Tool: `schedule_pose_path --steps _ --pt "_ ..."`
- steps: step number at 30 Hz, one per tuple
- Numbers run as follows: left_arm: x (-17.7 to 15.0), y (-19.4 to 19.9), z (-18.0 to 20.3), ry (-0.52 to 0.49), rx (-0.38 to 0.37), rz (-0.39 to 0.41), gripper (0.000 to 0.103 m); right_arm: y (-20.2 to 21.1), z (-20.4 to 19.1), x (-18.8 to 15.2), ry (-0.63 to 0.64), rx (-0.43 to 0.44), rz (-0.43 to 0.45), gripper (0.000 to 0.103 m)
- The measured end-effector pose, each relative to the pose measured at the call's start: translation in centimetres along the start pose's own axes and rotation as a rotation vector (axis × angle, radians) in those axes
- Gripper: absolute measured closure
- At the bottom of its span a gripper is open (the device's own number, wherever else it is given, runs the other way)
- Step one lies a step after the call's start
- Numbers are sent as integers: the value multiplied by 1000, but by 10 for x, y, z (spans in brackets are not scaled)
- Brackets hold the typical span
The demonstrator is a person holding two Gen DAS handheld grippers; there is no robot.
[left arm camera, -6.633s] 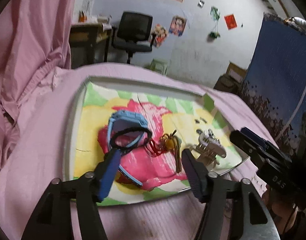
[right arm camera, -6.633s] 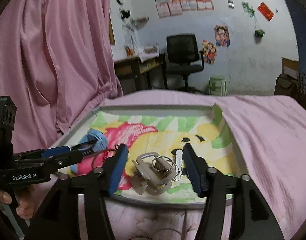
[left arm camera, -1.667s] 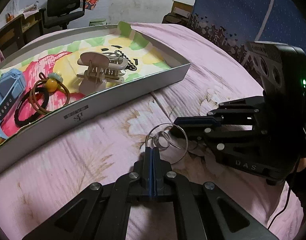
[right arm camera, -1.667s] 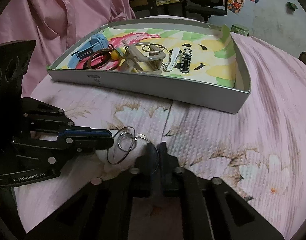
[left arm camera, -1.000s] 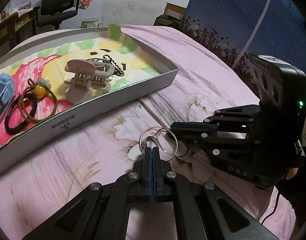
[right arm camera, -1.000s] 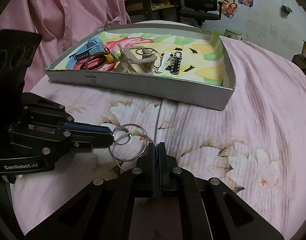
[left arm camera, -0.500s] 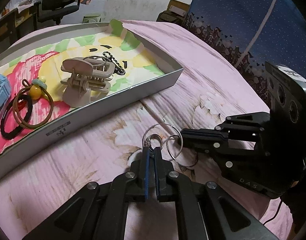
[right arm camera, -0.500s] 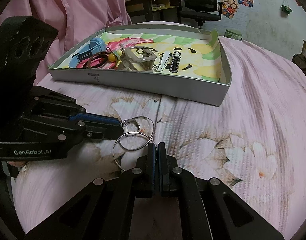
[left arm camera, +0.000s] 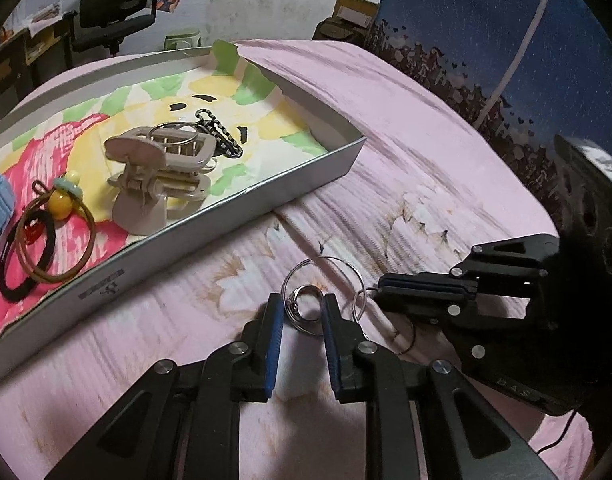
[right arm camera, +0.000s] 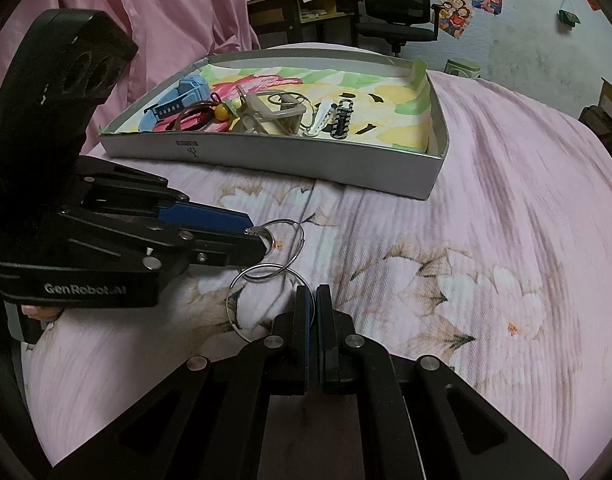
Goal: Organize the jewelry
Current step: 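Lift and carry the silver rings over the tray with both tools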
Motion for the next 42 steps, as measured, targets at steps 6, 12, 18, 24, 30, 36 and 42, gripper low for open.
schedule_pose_path --steps 6,12,18,24,30,36,42 --pt "2 -7 5 -42 41 -23 85 0 0 -1 -5 4 2 100" --pt "2 -10 9 -80 87 -41 85 -1 1 -2 -13 8 3 100" --pt "2 -8 11 -96 107 -25 85 0 1 -4 -18 9 7 100" --pt "0 5 10 -69 71 31 92 4 2 -5 -28 8 32 100" --pt "-6 16 8 -43 33 69 92 9 -1 -4 -26 -9 63 100" --pt "-7 32 7 -23 -7 133 92 15 1 -2 -23 -39 93 100" --pt "-12 45 -2 33 -60 173 92 19 4 1 -34 -50 122 100"
Point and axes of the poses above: each gripper's, at about its wrist camera, not at the fingertips, and y roughly against the way its jaws point, z to its right, x to its top, the point moved 8 cm from there along -y, roughly the way its jaws point, and after that the axes turned 3 degrees about y, right-handed, at the moved point
